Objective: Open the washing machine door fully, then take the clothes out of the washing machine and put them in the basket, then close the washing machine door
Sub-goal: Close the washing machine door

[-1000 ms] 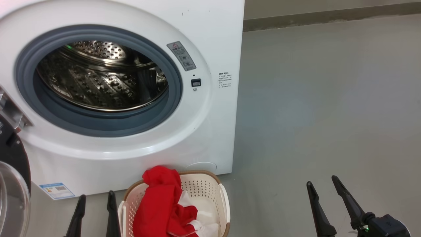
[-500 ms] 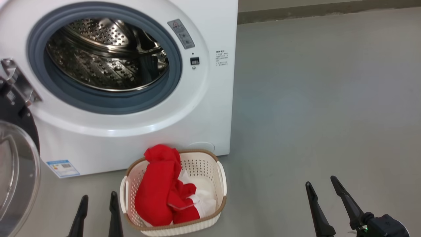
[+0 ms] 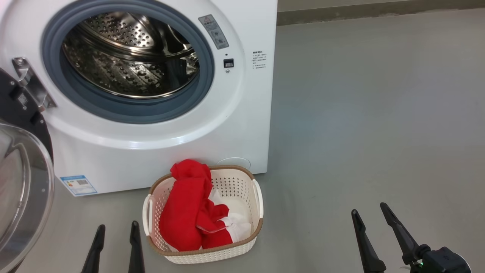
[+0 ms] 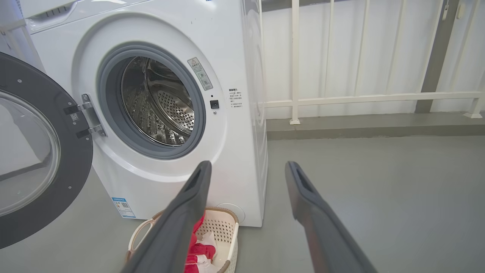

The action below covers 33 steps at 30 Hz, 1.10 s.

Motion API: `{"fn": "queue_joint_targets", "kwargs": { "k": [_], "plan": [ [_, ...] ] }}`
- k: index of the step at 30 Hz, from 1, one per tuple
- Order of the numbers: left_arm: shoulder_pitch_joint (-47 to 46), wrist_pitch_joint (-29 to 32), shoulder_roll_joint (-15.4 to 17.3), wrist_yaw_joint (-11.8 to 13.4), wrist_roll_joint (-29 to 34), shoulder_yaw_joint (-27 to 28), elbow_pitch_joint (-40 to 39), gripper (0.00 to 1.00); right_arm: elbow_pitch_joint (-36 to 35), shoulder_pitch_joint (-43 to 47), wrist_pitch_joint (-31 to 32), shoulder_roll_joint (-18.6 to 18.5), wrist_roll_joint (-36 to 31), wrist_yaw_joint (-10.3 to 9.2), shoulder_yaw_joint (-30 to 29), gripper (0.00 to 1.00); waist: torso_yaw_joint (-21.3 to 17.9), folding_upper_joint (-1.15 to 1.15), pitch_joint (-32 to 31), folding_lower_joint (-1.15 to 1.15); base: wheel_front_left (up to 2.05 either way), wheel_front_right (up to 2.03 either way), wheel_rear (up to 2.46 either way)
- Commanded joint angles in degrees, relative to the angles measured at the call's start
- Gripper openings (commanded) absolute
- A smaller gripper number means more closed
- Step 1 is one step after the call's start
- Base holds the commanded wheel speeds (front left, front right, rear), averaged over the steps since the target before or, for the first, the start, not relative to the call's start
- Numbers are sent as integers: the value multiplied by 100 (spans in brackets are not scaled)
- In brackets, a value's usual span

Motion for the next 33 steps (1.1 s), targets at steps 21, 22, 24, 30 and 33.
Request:
{"fn": "queue_joint_targets", "kwargs": {
  "k": [21,22,24,30,33],
  "plan": [
    [-173,-23,166,295,248,246,-309,100,-128,-41,-19,-34,44,9,206,100,1186,0,-106,0,0,0,0],
    [-164,-20,170,305,256,245,-313,100,-129,-37,-19,-34,39,9,207,100,1266,0,-119,0,0,0,0],
    [-144,-15,176,324,263,246,-321,100,-130,-26,-16,-34,35,9,217,100,1420,0,-151,0,0,0,0],
    [-94,10,232,397,312,289,-371,100,-137,9,5,-34,28,9,242,100,1847,0,-223,0,0,0,0],
    [-69,24,250,428,328,299,-393,100,-135,34,7,-34,39,9,256,100,2036,0,-253,0,0,0,0]
  ]
}}
